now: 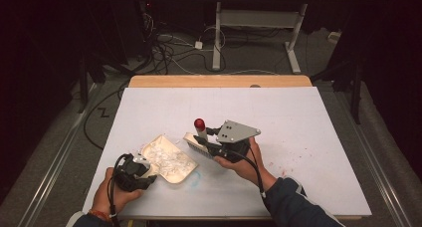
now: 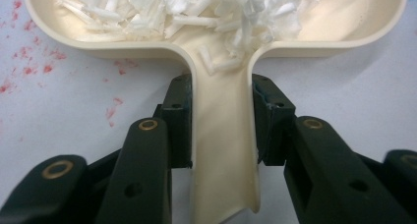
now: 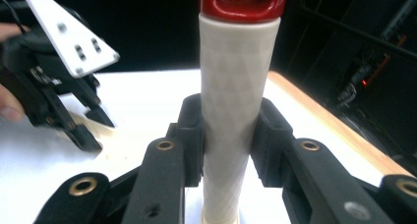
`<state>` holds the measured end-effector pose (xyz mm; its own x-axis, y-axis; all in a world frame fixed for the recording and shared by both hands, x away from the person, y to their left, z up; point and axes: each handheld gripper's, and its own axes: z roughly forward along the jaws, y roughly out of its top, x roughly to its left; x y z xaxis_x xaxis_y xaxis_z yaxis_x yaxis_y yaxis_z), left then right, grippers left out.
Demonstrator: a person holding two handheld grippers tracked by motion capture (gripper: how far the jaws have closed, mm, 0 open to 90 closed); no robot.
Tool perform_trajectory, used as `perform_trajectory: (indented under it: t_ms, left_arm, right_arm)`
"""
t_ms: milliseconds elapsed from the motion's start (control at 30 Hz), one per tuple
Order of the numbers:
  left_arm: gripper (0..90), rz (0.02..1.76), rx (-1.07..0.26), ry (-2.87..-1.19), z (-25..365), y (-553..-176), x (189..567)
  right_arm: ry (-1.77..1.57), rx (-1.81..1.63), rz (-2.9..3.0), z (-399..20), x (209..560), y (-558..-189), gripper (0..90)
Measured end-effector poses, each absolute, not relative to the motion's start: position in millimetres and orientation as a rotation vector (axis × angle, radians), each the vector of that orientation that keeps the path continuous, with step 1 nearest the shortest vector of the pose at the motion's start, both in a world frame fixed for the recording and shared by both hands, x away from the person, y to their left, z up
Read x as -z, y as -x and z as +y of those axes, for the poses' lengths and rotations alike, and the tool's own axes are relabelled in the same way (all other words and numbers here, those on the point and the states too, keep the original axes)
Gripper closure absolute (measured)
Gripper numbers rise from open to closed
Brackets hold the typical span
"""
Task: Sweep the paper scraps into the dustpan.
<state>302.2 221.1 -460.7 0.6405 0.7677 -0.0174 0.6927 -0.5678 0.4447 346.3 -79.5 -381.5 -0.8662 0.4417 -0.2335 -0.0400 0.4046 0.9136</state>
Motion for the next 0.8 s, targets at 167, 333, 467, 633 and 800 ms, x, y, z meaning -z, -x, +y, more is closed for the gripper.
perform_trajectory:
  t_ms: [167, 333, 467, 633, 800]
  left_arm:
    - [63.0, 1.151, -0.247, -2.444, 222, -302, 460]
    - [63.1, 1.152, -0.243, -2.443, 222, -302, 461]
    - [63.0, 1.150, -0.238, -2.441, 223, -303, 461]
    - [63.0, 1.145, -0.233, -2.443, 224, -303, 462]
    - [63.0, 1.144, -0.236, -2.442, 224, -303, 461]
  right_arm:
    - [-0.341, -1.452, 2.203, -72, 383, -351, 70.8]
    - [-0.379, -1.468, 2.135, -58, 379, -367, 70.8]
    - [-0.356, -1.438, 2.107, -39, 380, -380, 70.8]
    - [-0.282, -1.460, 2.209, -20, 391, -381, 70.8]
    - [-0.174, -1.486, 2.296, -19, 389, -364, 70.7]
